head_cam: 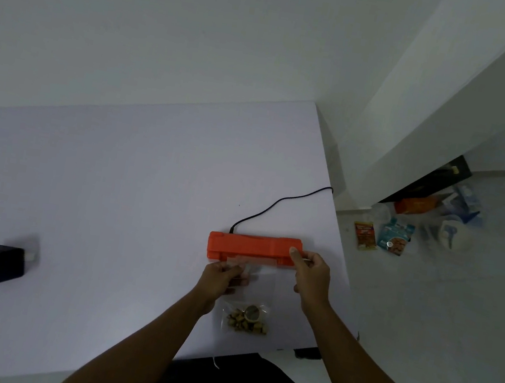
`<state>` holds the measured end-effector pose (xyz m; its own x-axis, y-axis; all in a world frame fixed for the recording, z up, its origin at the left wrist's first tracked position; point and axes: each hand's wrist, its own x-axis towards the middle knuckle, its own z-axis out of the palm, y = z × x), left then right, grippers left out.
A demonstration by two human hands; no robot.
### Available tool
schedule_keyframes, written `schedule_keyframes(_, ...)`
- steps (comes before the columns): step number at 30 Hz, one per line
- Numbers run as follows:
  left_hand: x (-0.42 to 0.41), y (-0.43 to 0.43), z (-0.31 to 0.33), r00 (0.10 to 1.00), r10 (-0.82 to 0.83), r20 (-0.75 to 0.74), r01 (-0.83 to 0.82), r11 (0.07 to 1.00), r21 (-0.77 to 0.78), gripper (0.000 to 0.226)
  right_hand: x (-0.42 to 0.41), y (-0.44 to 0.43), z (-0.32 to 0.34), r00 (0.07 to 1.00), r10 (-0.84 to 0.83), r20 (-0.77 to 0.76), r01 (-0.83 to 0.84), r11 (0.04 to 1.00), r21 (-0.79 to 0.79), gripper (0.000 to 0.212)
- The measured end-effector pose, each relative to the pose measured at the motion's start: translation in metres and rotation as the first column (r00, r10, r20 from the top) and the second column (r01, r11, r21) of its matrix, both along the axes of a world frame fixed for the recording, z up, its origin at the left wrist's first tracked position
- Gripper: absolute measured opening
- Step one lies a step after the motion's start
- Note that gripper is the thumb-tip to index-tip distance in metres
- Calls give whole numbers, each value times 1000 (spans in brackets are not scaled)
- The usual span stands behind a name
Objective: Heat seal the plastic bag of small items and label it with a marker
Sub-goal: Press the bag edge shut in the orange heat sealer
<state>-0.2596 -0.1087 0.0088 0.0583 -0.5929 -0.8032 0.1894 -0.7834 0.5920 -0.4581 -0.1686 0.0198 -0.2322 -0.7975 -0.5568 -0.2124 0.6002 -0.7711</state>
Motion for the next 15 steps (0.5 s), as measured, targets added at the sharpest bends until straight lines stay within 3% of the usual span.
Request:
schedule_keyframes(10, 0, 0, -5, 1000, 1, -15, -1, 1000, 17, 23, -9, -10, 6, 957, -171, 236, 109, 961, 256, 27)
schedule_keyframes(15, 0, -1, -6, 1000, 2, -13, -1, 1000, 23, 21, -10, -15, 8, 927, -245, 284, 144, 932, 333, 31)
